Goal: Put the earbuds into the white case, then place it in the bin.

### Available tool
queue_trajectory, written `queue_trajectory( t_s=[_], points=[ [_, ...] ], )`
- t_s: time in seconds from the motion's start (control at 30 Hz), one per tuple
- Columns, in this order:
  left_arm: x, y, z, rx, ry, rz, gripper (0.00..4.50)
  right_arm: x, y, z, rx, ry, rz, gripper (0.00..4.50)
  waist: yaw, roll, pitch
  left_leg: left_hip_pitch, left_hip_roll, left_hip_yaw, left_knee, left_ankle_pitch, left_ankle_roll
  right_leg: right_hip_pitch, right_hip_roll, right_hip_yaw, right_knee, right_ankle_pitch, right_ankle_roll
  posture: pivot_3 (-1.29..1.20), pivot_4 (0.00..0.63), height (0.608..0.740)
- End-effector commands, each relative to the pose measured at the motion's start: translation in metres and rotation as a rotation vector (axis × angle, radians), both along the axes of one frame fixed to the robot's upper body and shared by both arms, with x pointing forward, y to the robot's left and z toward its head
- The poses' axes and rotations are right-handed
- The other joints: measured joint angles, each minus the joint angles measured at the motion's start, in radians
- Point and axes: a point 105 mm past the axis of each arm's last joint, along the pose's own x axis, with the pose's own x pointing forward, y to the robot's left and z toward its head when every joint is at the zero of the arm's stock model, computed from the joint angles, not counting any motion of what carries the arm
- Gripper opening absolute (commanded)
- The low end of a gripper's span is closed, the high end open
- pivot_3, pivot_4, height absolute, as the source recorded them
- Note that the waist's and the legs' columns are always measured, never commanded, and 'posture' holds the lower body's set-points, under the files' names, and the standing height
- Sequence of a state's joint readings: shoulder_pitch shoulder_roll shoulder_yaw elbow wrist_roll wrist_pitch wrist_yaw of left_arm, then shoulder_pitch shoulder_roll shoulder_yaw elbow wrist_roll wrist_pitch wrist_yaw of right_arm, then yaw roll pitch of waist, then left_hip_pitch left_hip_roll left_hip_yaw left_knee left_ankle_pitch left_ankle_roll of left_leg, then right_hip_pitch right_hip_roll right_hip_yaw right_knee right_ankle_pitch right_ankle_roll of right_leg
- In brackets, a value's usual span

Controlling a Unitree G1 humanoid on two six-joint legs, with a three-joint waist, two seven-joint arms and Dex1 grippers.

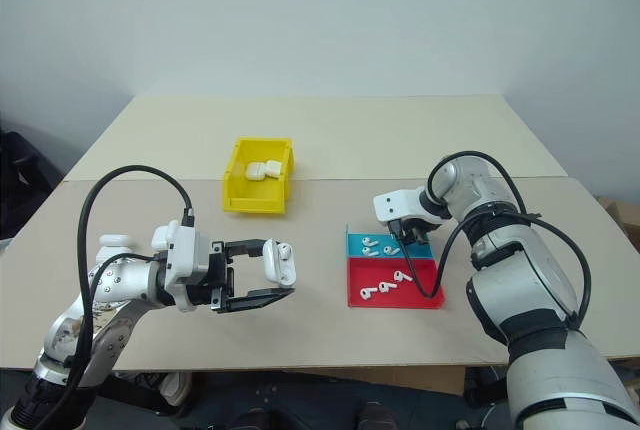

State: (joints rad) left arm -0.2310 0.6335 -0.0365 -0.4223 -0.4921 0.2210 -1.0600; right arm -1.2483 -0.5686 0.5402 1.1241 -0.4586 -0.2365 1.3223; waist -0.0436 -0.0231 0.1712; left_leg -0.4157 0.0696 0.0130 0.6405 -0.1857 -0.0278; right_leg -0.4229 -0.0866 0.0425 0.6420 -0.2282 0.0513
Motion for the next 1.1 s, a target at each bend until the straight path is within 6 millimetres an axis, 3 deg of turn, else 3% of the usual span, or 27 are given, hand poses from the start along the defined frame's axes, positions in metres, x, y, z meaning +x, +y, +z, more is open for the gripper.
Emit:
queue_trajectory(
  t_s=[0.03, 0.1, 0.2, 0.67, 0.8, 0.87, 0.97, 1.1],
  points=[
    [-0.005, -0.004, 0.009, -0.004, -0.050, -0.025, 2.77, 0.003, -0.001, 0.012, 0.013, -0.041, 0.011, 1.32, 0.000, 0.000, 0.000, 0.000, 0.000, 0.000, 0.000, 0.000, 0.000, 0.000, 0.000, 0.000, 0.000, 0.000, 0.000, 0.00, 0.150, 0.740],
    [-0.004, -0.004, 0.010, -0.006, -0.053, -0.024, 2.77, 0.001, 0.000, 0.013, 0.019, -0.031, 0.018, 1.32, 0.000, 0.000, 0.000, 0.000, 0.000, 0.000, 0.000, 0.000, 0.000, 0.000, 0.000, 0.000, 0.000, 0.000, 0.000, 0.00, 0.150, 0.740],
    [-0.003, -0.004, 0.009, -0.005, -0.053, -0.024, 2.77, 0.001, -0.001, 0.012, 0.018, -0.030, 0.015, 0.73, 0.000, 0.000, 0.000, 0.000, 0.000, 0.000, 0.000, 0.000, 0.000, 0.000, 0.000, 0.000, 0.000, 0.000, 0.000, 0.00, 0.150, 0.740],
    [-0.003, -0.005, 0.009, -0.005, -0.052, -0.031, 2.77, 0.004, -0.002, 0.018, 0.044, -0.069, -0.006, 0.73, 0.000, 0.000, 0.000, 0.000, 0.000, 0.000, 0.000, 0.000, 0.000, 0.000, 0.000, 0.000, 0.000, 0.000, 0.000, 0.00, 0.150, 0.740],
    [0.001, -0.007, 0.018, -0.034, -0.074, -0.037, 2.77, 0.005, -0.004, 0.056, 0.189, -0.170, -0.050, 0.73, 0.005, 0.001, 0.000, 0.000, 0.000, 0.000, 0.000, 0.000, 0.000, 0.000, 0.000, 0.000, 0.000, 0.000, 0.000, 0.00, 0.150, 0.740],
    [0.003, -0.011, 0.030, -0.081, -0.083, -0.051, 2.77, -0.004, -0.005, 0.078, 0.304, -0.214, -0.061, 0.73, 0.008, 0.001, 0.000, 0.000, 0.000, 0.000, 0.000, 0.000, 0.000, 0.000, 0.000, 0.000, 0.000, 0.000, 0.000, 0.00, 0.150, 0.740],
    [0.005, -0.019, 0.048, -0.145, -0.086, -0.091, 2.77, -0.028, -0.005, 0.106, 0.458, -0.268, -0.057, 0.73, 0.023, 0.001, 0.000, 0.000, 0.000, 0.000, 0.000, 0.000, 0.000, 0.001, 0.000, 0.000, -0.001, 0.000, 0.000, 0.00, 0.150, 0.740],
    [0.005, -0.033, 0.071, -0.201, -0.092, -0.185, 2.77, -0.085, -0.003, 0.153, 0.789, -0.270, -0.082, 0.73, 0.033, 0.001, 0.001, -0.001, 0.000, 0.000, 0.001, 0.000, 0.000, 0.001, 0.000, 0.000, 0.000, 0.000, 0.001, 0.00, 0.150, 0.740]
  ],
)
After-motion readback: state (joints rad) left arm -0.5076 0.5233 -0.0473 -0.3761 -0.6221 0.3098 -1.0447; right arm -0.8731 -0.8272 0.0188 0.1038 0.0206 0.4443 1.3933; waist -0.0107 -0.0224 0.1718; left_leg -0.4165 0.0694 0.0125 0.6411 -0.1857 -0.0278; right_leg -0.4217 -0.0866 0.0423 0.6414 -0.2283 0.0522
